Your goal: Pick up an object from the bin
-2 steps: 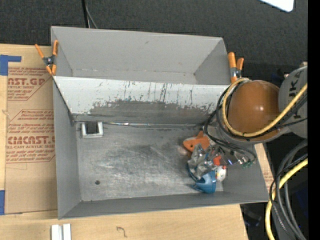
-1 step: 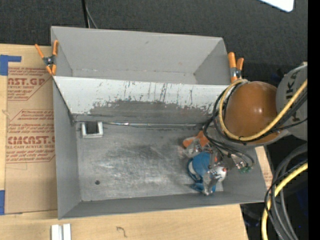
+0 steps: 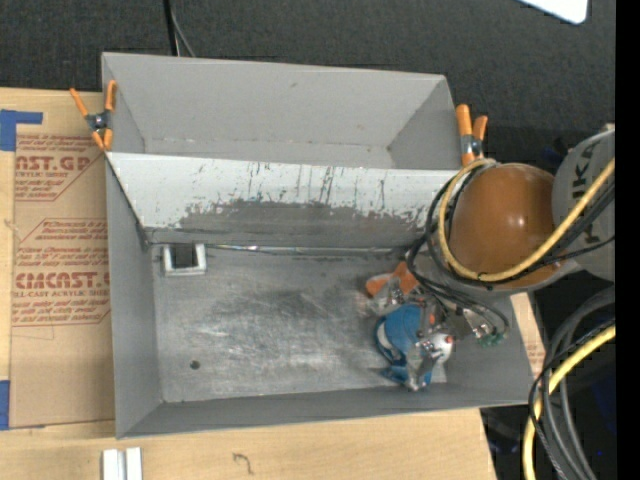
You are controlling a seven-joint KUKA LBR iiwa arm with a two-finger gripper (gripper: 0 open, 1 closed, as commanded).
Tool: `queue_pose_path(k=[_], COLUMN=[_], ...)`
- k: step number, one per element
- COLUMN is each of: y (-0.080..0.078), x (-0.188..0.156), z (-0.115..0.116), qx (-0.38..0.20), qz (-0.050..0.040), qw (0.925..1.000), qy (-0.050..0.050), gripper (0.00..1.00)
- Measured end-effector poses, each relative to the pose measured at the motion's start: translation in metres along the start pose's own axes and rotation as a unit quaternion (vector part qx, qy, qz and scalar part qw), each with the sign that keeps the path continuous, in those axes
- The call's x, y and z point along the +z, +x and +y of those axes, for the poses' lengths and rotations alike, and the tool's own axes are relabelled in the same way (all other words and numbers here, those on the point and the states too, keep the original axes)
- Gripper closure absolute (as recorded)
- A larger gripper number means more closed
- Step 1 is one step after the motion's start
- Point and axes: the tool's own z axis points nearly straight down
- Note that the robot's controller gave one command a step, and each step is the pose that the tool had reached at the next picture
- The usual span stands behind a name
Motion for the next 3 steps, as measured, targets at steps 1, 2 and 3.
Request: queue_pose_path(k=[1, 2, 3], y=[-0.004, -0.004, 0.008], x=[0.051, 0.051, 0.030], z=[-0.055, -0.055, -0.062], qx=[-0.151, -0.151, -0.150], qz=[-0.0265, -0.0266, -0.0093], qw=[0.9882, 0.9882, 0.9887], qy=[0.001, 0.001, 0.000], gripper=[1.00, 1.00, 0.00])
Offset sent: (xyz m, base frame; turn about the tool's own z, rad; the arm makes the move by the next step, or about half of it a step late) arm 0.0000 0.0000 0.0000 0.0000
